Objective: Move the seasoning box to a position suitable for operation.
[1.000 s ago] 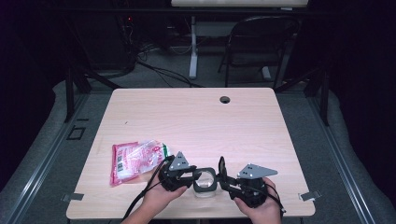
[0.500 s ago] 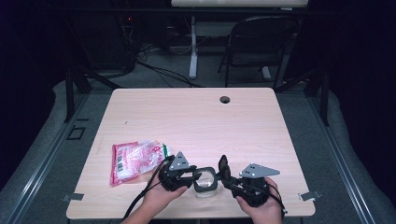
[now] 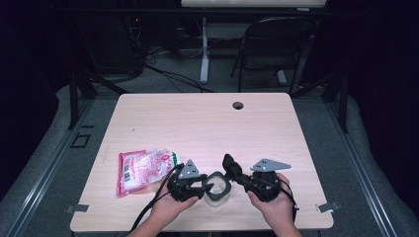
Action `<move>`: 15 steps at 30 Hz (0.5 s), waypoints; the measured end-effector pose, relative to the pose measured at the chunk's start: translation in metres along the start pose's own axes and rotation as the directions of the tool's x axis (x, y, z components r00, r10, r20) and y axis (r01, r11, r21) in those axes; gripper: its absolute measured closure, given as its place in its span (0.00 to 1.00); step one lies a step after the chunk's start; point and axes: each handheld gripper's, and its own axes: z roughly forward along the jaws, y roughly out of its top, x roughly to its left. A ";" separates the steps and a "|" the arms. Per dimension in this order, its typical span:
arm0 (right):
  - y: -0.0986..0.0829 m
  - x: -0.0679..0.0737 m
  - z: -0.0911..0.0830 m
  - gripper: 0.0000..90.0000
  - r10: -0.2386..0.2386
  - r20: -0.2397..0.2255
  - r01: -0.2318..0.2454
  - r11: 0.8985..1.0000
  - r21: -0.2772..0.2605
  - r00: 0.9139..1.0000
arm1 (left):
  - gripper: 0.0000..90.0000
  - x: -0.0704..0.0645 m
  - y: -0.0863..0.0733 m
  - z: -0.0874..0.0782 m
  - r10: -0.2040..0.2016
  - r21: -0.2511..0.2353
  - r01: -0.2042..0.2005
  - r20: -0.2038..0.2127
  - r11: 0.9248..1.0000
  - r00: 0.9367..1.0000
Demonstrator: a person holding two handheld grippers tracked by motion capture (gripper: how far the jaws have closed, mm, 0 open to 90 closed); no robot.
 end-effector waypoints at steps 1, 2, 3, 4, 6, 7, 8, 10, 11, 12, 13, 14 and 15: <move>0.002 -0.002 0.002 0.94 0.000 0.001 0.000 1.000 -0.001 1.000 | 0.64 0.000 0.000 0.000 -0.003 -0.002 0.003 0.000 1.000 1.000; 0.004 -0.004 0.005 0.94 0.005 -0.001 -0.005 1.000 -0.004 1.000 | 0.64 0.000 0.000 0.001 -0.006 -0.004 0.006 0.001 1.000 1.000; 0.005 -0.006 0.007 0.93 0.010 -0.004 -0.010 1.000 -0.008 1.000 | 0.63 -0.001 0.000 0.001 -0.010 -0.007 0.010 0.003 1.000 1.000; 0.006 -0.008 0.010 0.93 0.013 -0.007 -0.014 1.000 -0.009 1.000 | 0.62 -0.001 0.000 0.002 -0.014 -0.007 0.014 0.008 1.000 1.000; 0.009 -0.011 0.014 0.93 0.026 -0.004 -0.026 1.000 -0.015 1.000 | 0.61 -0.002 0.000 0.003 -0.023 -0.017 0.023 0.008 1.000 1.000; 0.010 -0.013 0.016 0.93 0.032 -0.011 -0.032 0.999 -0.016 0.999 | 0.61 -0.003 0.000 0.003 -0.024 -0.017 0.024 0.008 1.000 1.000; 0.011 -0.013 0.018 0.93 0.038 -0.015 -0.038 0.999 -0.020 0.999 | 0.61 -0.003 0.001 0.003 -0.025 -0.019 0.025 0.005 1.000 1.000; 0.012 -0.014 0.022 0.91 0.040 -0.010 -0.040 0.999 -0.027 0.999 | 0.60 -0.004 0.000 0.003 -0.034 -0.023 0.034 0.000 0.999 0.999; 0.014 -0.015 0.023 0.91 0.030 -0.010 -0.030 0.999 -0.023 1.000 | 0.60 -0.004 0.000 0.003 -0.040 -0.025 0.040 -0.001 0.999 0.999; 0.014 -0.015 0.024 0.91 0.030 -0.018 -0.030 0.999 -0.031 0.999 | 0.60 -0.004 0.000 0.003 -0.045 -0.026 0.045 0.000 0.999 0.999; 0.015 -0.017 0.025 0.91 0.028 -0.021 -0.028 0.999 -0.032 0.999 | 0.60 -0.005 0.000 0.003 -0.047 -0.026 0.047 -0.013 0.999 0.999; 0.015 -0.018 0.025 0.90 0.029 -0.027 -0.030 0.999 -0.031 0.999 | 0.59 -0.004 0.000 0.003 -0.047 -0.027 0.047 0.002 0.999 0.999; 0.015 -0.019 0.026 0.90 0.030 -0.031 -0.031 0.999 -0.032 0.999 | 0.59 -0.004 0.000 0.003 -0.050 -0.030 0.050 0.001 0.998 0.999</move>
